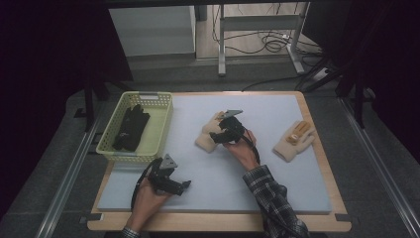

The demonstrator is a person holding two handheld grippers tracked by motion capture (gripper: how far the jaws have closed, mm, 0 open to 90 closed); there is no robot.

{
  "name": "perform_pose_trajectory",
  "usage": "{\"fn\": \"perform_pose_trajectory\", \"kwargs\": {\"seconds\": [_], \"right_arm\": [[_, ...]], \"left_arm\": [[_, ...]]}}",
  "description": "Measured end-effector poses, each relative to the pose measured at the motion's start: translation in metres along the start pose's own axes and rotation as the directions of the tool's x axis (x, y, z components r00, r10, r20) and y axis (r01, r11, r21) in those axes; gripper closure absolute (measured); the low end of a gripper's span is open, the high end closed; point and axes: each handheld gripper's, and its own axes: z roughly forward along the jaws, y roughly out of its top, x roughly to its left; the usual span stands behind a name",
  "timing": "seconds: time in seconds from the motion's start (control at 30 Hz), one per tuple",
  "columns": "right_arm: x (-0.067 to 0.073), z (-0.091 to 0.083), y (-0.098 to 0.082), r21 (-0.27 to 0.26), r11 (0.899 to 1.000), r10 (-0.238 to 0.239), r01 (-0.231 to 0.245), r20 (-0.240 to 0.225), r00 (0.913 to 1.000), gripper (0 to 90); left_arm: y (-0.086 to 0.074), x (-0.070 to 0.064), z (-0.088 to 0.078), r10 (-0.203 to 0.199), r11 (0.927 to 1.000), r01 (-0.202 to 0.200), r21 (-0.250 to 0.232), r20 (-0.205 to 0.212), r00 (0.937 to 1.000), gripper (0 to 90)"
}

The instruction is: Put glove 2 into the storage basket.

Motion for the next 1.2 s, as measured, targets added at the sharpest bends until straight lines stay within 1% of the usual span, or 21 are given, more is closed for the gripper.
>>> {"fn": "perform_pose_trajectory", "kwargs": {"seconds": [0.07, 0.13, 0.23, 0.27, 0.3, 0.33, 0.37, 0.4, 0.47, 0.57, 0.67, 0.7, 0.73, 0.77, 0.8, 0.83, 0.97, 1.03, 1.1, 1.17, 1.2], "right_arm": [[0.000, 0.008, 0.003, 0.002, 1.000, 0.009, -0.009, -0.007, 0.9999, 28.2], [0.001, 0.017, 0.006, 0.013, 1.000, 0.009, -0.009, 0.000, 1.0000, 27.4], [0.001, 0.031, 0.007, 0.024, 1.000, -0.004, 0.004, 0.016, 0.9999, 26.1], [0.000, 0.034, 0.006, 0.034, 0.999, -0.006, 0.006, 0.013, 0.9999, 28.8], [0.000, 0.036, 0.006, 0.041, 0.999, -0.007, 0.006, 0.007, 1.0000, 34.8], [0.000, 0.037, 0.005, 0.036, 0.999, 0.001, 0.000, -0.010, 0.9999, 44.1], [0.000, 0.036, 0.005, 0.041, 0.999, 0.002, -0.001, -0.021, 0.9998, 48.9], [0.001, 0.035, 0.005, 0.048, 0.999, 0.003, -0.002, -0.020, 0.9998, 52.1], [0.002, 0.031, 0.005, 0.059, 0.998, -0.020, 0.021, -0.019, 0.9996, 56.0], [0.004, 0.023, 0.008, 0.070, 0.996, -0.051, 0.052, -0.024, 0.9984, 57.2], [0.006, 0.004, 0.012, 0.045, 0.996, -0.069, 0.072, -0.062, 0.9957, 57.1], [0.006, 0.004, 0.012, 0.045, 0.996, -0.069, 0.072, -0.062, 0.9957, 57.1], [0.009, -0.014, 0.013, 0.022, 0.995, -0.099, 0.102, -0.099, 0.9901, 56.9], [0.011, -0.020, 0.013, 0.019, 0.994, -0.110, 0.112, -0.110, 0.9879, 56.7], [0.013, -0.030, 0.013, 0.010, 0.991, -0.134, 0.136, -0.123, 0.9832, 56.5], [0.016, -0.036, 0.012, 0.011, 0.989, -0.143, 0.146, -0.133, 0.9808, 56.2], [0.025, -0.063, 0.001, 0.001, 0.980, -0.197, 0.200, -0.189, 0.9620, 54.6], [0.029, -0.072, -0.008, -0.003, 0.977, -0.209, 0.213, -0.209, 0.9552, 54.1], [0.033, -0.077, -0.018, 0.007, 0.974, -0.220, 0.227, -0.224, 0.9495, 53.6], [0.035, -0.078, -0.029, 0.024, 0.971, -0.224, 0.236, -0.233, 0.9462, 53.0], [0.036, -0.078, -0.034, 0.029, 0.972, -0.220, 0.234, -0.238, 0.9460, 52.5]], "left_arm": [[0.000, 0.000, 0.000, -0.002, 1.0000, 0.002, 0.000, 0.000, 1.0000, 0.1], [0.000, 0.000, 0.000, -0.002, 1.0000, 0.002, 0.000, 0.001, 1.0000, 0.1], [0.000, 0.000, 0.000, -0.001, 1.0000, 0.001, 0.000, 0.000, 1.0000, 0.1], [0.000, 0.000, 0.000, -0.001, 1.0000, 0.001, -0.001, 0.000, 1.0000, 0.1], [0.000, 0.000, 0.000, -0.001, 1.0000, 0.001, -0.001, 0.000, 1.0000, 0.1], [0.000, 0.000, 0.000, -0.001, 1.0000, 0.001, -0.001, 0.000, 1.0000, 0.1], [0.000, 0.000, 0.000, -0.001, 1.0000, 0.001, -0.001, 0.000, 1.0000, 0.1], [0.000, 0.000, 0.000, -0.001, 1.0000, 0.001, -0.001, 0.000, 1.0000, 0.1], [0.000, 0.000, 0.000, -0.001, 1.0000, 0.001, 0.000, 0.000, 1.0000, 0.1], [0.000, 0.000, 0.000, -0.002, 1.0000, 0.002, 0.000, 0.000, 1.0000, 0.1], [0.000, 0.000, 0.000, 0.000, 1.0000, 0.000, 0.001, -0.001, 1.0000, 0.1], [0.000, 0.000, 0.000, 0.000, 1.0000, 0.000, 0.001, -0.001, 1.0000, 0.1], [0.000, 0.000, 0.000, 0.000, 1.0000, 0.000, 0.001, 0.000, 1.0000, 0.1], [0.000, 0.000, 0.000, 0.000, 1.0000, 0.000, 0.001, 0.000, 1.0000, 0.1], [0.000, 0.000, 0.000, 0.001, 1.0000, -0.001, 0.001, 0.000, 1.0000, 0.1], [0.000, 0.000, 0.000, 0.000, 1.0000, 0.000, 0.000, 0.000, 1.0000, 0.1], [0.000, 0.000, 0.000, 0.002, 1.0000, -0.002, 0.000, -0.001, 1.0000, 0.1], [0.000, 0.000, 0.000, 0.001, 1.0000, -0.001, 0.000, -0.001, 1.0000, 0.1], [0.000, 0.000, 0.000, -0.001, 1.0000, 0.001, -0.002, -0.001, 1.0000, 0.2], [0.000, 0.000, 0.000, -0.004, 1.0000, 0.004, -0.002, 0.000, 1.0000, 0.2], [0.000, 0.000, 0.000, -0.001, 1.0000, 0.001, -0.002, -0.001, 1.0000, 0.2]]}}
